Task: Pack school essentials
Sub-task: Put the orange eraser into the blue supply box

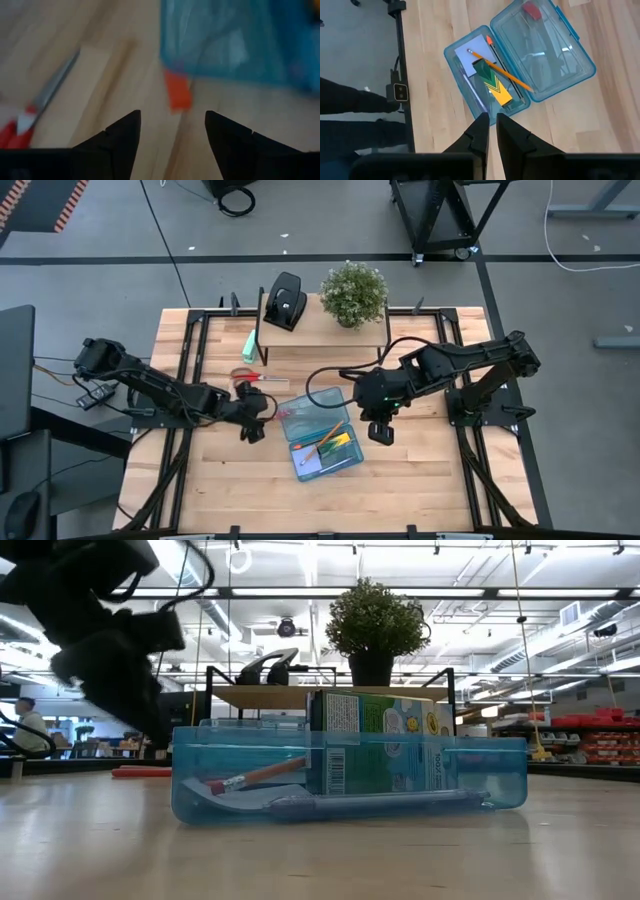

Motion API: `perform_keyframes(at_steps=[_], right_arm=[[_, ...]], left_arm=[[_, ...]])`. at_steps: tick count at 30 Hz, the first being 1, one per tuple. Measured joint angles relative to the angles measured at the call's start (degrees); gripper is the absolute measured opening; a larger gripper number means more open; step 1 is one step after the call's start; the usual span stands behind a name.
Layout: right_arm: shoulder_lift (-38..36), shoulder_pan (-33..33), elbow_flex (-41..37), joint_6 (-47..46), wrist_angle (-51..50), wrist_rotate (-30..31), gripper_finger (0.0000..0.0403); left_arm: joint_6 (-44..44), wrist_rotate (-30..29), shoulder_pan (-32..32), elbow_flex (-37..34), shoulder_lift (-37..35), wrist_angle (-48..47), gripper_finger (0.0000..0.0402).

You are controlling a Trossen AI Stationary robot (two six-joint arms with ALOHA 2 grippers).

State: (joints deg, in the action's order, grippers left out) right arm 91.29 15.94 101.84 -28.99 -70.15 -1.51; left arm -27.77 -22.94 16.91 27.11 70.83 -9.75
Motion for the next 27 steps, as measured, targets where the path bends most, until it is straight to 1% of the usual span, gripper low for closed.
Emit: perform_keyframes(at_steps=[4, 8, 11, 14, 20, 25, 27], right_arm=[[0.0, -0.3, 0.0, 0.7, 0.0, 0.1, 0.0041], [0.0, -0.5, 0.0, 0.9, 0.0, 0.2, 0.0041], [0.0, -0.4, 0.0, 1.0, 0.0, 0.2, 0.0041], [0.0, -0.4, 0.0, 1.0, 0.0, 0.2, 0.0041], [0.0, -0.4, 0.0, 0.9, 0.0, 0.2, 0.0041], [0.0, -0.4, 0.0, 0.2, 0.0, 0.2, 0.0041], [0.0, -0.4, 0.0, 0.0, 0.0, 0.2, 0.0041]], left_arm=[[5.2, -0.3, -0.1, -0.5, 0.8, 5.9, 0.0243], [9.0, 0.0, -0.4, -0.5, 3.0, 6.3, 0.0254], [9.1, 0.3, -0.4, -0.5, 5.0, 6.4, 0.0259], [8.9, 2.2, -0.8, -0.5, 7.2, 8.2, 0.026], [8.9, 3.1, -2.3, -0.5, 11.3, 14.4, 0.025], [9.0, 3.4, -3.6, -0.5, 13.2, 15.5, 0.0243], [9.0, 4.7, -4.3, -0.5, 14.0, 15.6, 0.0241]])
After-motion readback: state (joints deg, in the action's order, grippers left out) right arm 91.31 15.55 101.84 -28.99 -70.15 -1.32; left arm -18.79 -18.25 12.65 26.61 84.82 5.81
